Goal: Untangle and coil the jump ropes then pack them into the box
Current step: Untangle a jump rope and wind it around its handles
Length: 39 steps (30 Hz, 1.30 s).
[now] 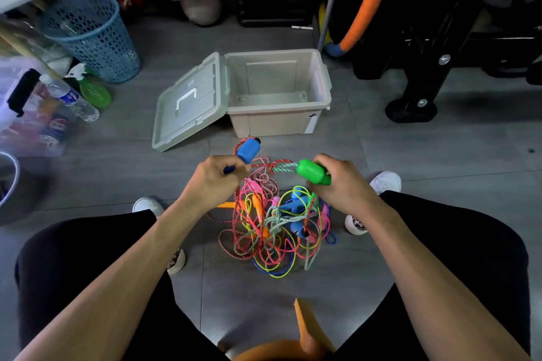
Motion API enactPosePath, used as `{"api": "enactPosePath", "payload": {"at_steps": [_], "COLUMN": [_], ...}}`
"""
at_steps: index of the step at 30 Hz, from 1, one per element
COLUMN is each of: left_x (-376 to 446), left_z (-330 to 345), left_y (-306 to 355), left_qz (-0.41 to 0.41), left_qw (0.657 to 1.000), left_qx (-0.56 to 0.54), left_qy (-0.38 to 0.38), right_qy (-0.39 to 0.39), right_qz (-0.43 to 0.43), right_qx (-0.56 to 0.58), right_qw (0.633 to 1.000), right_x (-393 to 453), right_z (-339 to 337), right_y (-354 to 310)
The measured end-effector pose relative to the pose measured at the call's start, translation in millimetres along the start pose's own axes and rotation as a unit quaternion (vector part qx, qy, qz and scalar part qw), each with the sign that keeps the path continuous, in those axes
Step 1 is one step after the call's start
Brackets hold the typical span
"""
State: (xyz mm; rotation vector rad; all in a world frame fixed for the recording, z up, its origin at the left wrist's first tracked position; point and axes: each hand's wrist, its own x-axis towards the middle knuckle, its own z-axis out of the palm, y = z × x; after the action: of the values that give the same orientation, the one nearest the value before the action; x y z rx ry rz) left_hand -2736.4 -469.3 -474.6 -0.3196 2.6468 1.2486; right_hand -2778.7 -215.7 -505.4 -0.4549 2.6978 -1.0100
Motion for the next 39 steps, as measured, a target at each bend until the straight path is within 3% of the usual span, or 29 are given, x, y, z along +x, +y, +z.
{"api": "enactPosePath", "payload": {"at_steps": [5,10,15,17,20,23,26,30,33,35,39], "left_x": [-2,-3,-1,0,2,2,4,5,8,12,17], "left_z": [-1,5,0,-1,4,10,12,11,14,14,15], "left_y": [1,3,1,-1,-3,-3,-4,-5,-8,-11,-18], "left_qz": [0.032,0.067,0.083,0.094,0.117,0.131,0.125,0.096,0.059,0.018,-0.035], "left_qw": [0.999,0.997,0.996,0.994,0.99,0.987,0.987,0.988,0.985,0.981,0.963], "left_qx": [0.026,0.042,0.035,0.049,0.077,0.096,0.102,0.117,0.159,0.19,0.263], "left_qy": [0.02,-0.009,0.012,0.018,0.007,-0.003,0.006,0.018,0.029,0.039,0.056], "right_qy": [-0.061,-0.182,-0.175,-0.107,-0.034,0.001,0.037,0.039,-0.048,-0.096,-0.001], "right_qz": [0.026,0.115,0.192,0.19,0.048,0.021,0.022,0.026,0.034,0.026,-0.002], "right_qx": [0.068,0.243,0.328,0.28,0.161,0.078,0.069,0.098,0.165,0.107,-0.063], "right_qw": [0.995,0.946,0.908,0.935,0.985,0.997,0.997,0.994,0.984,0.989,0.998], "right_x": [-4,-11,-5,-1,-2,-5,-3,-1,-4,-5,-2], "right_z": [0,0,0,1,7,17,17,3,-5,-6,-14], "right_y": [-4,-9,-14,-13,-12,-8,-9,-19,-27,-25,-14]}}
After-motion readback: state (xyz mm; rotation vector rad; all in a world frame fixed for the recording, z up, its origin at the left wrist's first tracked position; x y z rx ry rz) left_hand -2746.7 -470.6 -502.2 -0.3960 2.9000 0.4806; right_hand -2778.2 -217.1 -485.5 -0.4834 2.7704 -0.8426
